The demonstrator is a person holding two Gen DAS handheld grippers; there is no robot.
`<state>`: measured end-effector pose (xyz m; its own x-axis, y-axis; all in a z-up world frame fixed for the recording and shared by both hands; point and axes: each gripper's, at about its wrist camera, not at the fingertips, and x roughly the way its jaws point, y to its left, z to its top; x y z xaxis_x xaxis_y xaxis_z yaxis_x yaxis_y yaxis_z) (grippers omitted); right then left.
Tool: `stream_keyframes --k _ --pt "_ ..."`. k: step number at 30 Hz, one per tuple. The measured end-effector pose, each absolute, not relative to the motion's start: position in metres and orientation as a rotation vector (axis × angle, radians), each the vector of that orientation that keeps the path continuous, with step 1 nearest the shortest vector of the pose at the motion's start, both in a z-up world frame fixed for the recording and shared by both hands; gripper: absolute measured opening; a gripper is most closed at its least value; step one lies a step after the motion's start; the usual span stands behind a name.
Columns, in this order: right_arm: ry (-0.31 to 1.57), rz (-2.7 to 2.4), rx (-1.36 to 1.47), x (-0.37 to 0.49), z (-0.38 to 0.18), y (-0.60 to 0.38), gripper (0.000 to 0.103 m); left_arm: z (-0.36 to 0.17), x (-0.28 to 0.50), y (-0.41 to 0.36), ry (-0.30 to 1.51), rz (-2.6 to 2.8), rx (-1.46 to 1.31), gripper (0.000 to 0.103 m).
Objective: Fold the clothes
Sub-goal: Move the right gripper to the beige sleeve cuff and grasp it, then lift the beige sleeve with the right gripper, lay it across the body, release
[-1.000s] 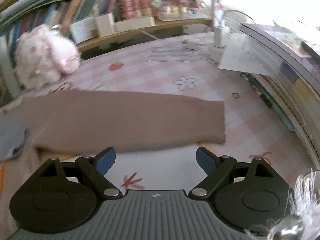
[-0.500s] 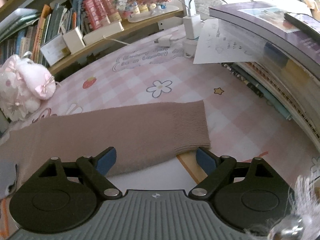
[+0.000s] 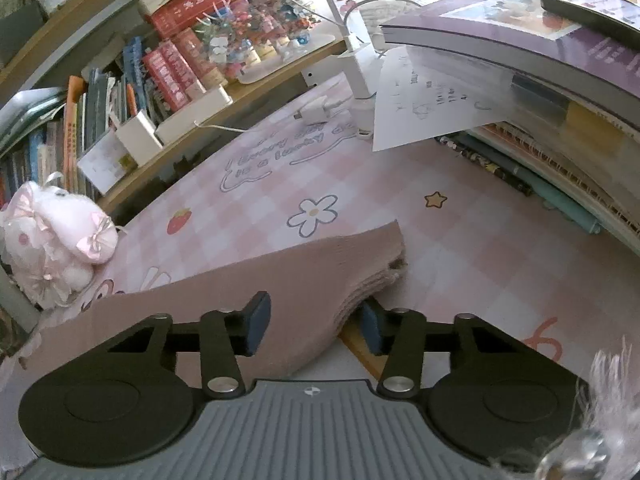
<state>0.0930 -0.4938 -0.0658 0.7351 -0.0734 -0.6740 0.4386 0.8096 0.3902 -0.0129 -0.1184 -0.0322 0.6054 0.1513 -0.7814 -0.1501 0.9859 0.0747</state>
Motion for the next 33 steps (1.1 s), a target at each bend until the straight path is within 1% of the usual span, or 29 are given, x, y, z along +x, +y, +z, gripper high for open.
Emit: stream_keyframes --k 2,3,4,6,7,15,21,27,33 --pt "0.691 -0.287 0.570 0.093 -0.063 -0.493 0.038 -0.033 -0.011 -0.120 0.906 0.168 0.006 0.081" --pt "0.690 -0.280 0.572 0.093 -0.061 -0.493 0.032 -0.033 -0.011 -0.121 0.904 0.167 0.007 0.081" --pt "0.688 -0.274 0.574 0.093 -0.060 -0.492 0.022 -0.033 -0.010 -0.121 0.902 0.166 0.008 0.081" --pt "0.684 -0.260 0.578 0.093 -0.056 -0.491 0.008 -0.032 -0.009 -0.121 0.897 0.162 0.006 0.081" --pt "0.683 -0.254 0.580 0.093 -0.055 -0.491 0.006 -0.032 -0.008 -0.121 0.895 0.159 0.006 0.081" --pt "0.668 -0.201 0.595 0.093 -0.042 -0.487 0.005 -0.032 -0.010 -0.116 0.882 0.149 -0.009 0.081" --pt "0.591 -0.110 0.565 0.095 -0.012 -0.462 0.005 -0.032 -0.015 -0.102 0.863 0.145 -0.030 0.081" --pt "0.550 0.008 0.533 0.100 0.017 -0.421 0.005 -0.031 -0.023 -0.075 0.824 0.140 -0.051 0.081" --pt "0.540 0.113 0.495 0.110 0.041 -0.359 0.005 -0.021 -0.036 -0.045 0.731 0.068 0.024 0.081"
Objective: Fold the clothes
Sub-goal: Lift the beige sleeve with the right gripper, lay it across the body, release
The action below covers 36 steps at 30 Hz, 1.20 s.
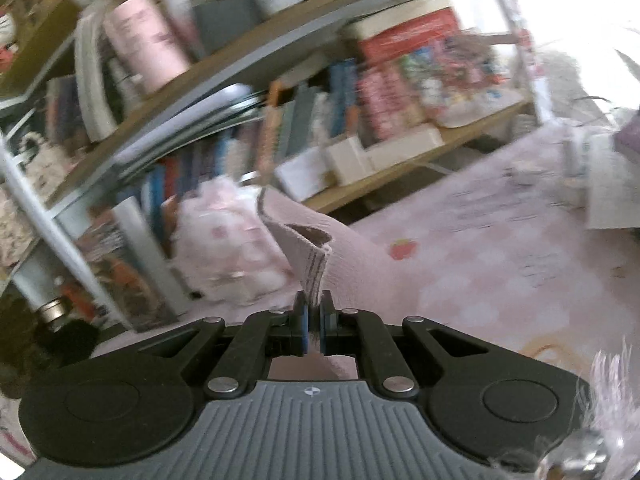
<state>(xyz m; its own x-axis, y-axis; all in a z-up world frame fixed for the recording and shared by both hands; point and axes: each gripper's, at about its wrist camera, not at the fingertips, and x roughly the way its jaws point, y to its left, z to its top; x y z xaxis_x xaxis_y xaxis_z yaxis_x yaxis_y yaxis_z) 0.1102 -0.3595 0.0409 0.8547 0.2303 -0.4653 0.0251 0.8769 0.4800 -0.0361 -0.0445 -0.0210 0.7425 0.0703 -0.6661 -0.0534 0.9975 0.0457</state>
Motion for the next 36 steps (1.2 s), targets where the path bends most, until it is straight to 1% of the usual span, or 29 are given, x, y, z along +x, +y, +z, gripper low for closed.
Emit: stream_keyframes --k 5,12,24,36 --pt "0.507 0.180 0.453 0.114 0.064 -0.292 0.005 -0.015 -0.046 -0.007 0.674 -0.002 0.047 0.082" --pt "0.472 0.236 0.403 0.123 0.082 -0.201 0.005 -0.015 -0.064 0.044 0.646 -0.032 0.066 0.082" --pt "0.571 0.288 0.312 0.145 0.052 -0.094 0.005 -0.016 -0.084 0.110 0.652 0.053 0.018 0.082" --pt "0.732 0.312 0.225 0.159 0.007 -0.059 0.005 -0.018 -0.082 0.116 0.663 0.032 0.022 0.083"
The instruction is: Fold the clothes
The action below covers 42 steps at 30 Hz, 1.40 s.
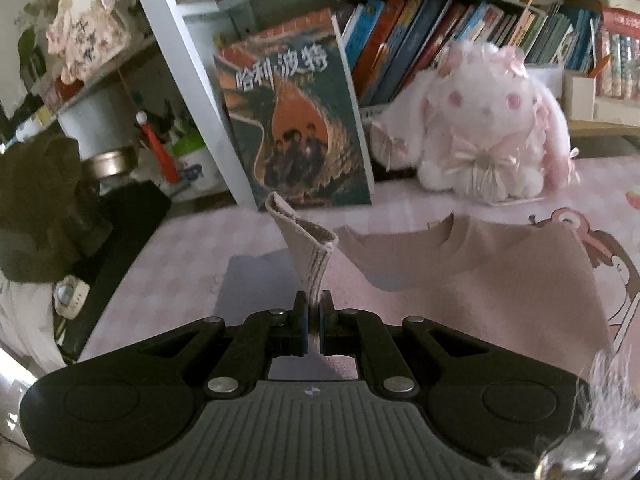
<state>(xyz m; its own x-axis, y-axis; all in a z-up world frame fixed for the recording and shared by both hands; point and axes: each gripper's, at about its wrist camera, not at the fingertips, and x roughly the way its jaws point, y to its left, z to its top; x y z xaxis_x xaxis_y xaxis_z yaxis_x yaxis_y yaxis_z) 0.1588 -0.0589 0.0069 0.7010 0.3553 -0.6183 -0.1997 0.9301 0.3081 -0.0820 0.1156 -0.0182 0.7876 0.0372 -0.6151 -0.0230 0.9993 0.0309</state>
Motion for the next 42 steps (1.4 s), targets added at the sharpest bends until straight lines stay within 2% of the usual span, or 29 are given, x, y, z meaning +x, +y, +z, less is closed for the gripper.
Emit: stream_keyframes --k 3,6,17,22,35,42 --pt "0.785 0.363 0.201 0.162 0.003 -0.052 0.013 -0.018 -0.079 0.114 0.661 0.017 0.030 0.083" --pt "0.819 0.437 0.167 0.159 0.003 -0.047 0.040 -0.018 -0.076 0.112 0.661 -0.003 0.033 0.083" --pt "0.812 0.361 0.108 0.092 0.007 -0.102 0.043 -0.020 -0.057 0.118 0.684 -0.062 -0.015 0.083" --pt "0.804 0.278 0.049 0.038 -0.002 -0.144 0.052 -0.025 -0.051 0.122 0.716 -0.083 -0.016 0.083" --pt "0.900 0.025 0.145 -0.055 -0.033 -0.228 0.053 -0.044 -0.047 0.128 0.856 -0.133 -0.058 0.082" --pt "0.935 0.037 0.197 -0.062 -0.040 -0.240 0.053 -0.047 -0.046 0.128 0.913 -0.126 -0.104 0.082"
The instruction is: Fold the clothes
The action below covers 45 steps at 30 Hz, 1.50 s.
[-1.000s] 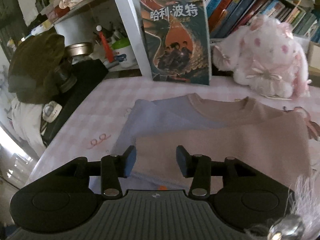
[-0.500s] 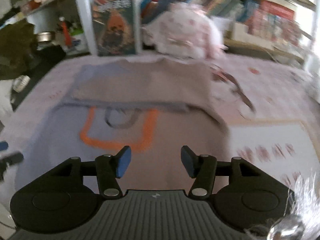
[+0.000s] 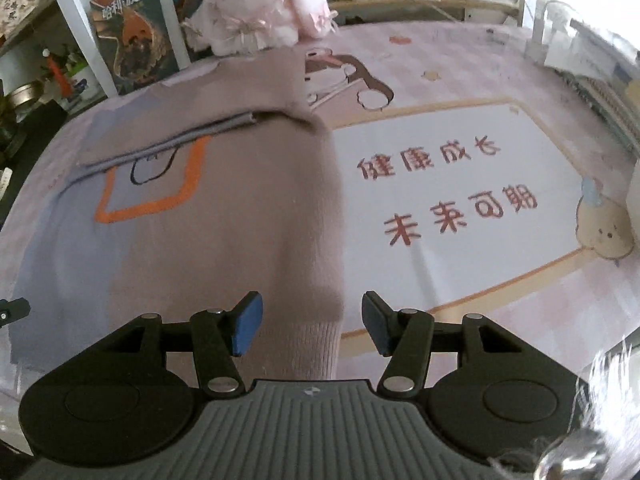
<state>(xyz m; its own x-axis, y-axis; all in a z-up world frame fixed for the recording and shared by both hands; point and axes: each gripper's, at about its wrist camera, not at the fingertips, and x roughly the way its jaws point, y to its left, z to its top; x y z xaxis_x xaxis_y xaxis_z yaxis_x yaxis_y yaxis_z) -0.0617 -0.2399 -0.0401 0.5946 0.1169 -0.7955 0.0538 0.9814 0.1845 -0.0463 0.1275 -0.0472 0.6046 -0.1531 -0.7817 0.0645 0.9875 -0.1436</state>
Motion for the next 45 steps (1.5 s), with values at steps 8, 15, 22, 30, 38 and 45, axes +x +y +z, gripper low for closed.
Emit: stream_keyframes --k 8,15,22,30,38,45 --pt "0.960 0.066 0.242 -0.065 -0.047 -0.246 0.051 -0.049 -0.045 0.134 0.938 -0.093 -0.162 0.079" --pt "0.963 0.093 0.236 -0.063 -0.047 -0.244 0.023 -0.047 -0.040 0.141 0.925 -0.036 -0.205 0.030" --pt "0.885 0.171 0.237 -0.068 -0.030 -0.236 0.011 -0.020 -0.047 0.123 0.826 -0.100 -0.107 0.005" --pt "0.936 0.154 0.276 -0.062 -0.034 -0.238 0.011 -0.039 -0.039 0.141 0.950 -0.085 -0.218 0.024" --pt "0.976 0.140 0.330 -0.057 -0.044 -0.238 0.020 -0.046 -0.038 0.147 0.961 -0.128 -0.298 0.020" --pt "0.920 0.185 0.283 -0.058 -0.034 -0.229 0.011 -0.022 -0.042 0.120 0.859 -0.197 -0.124 0.004"
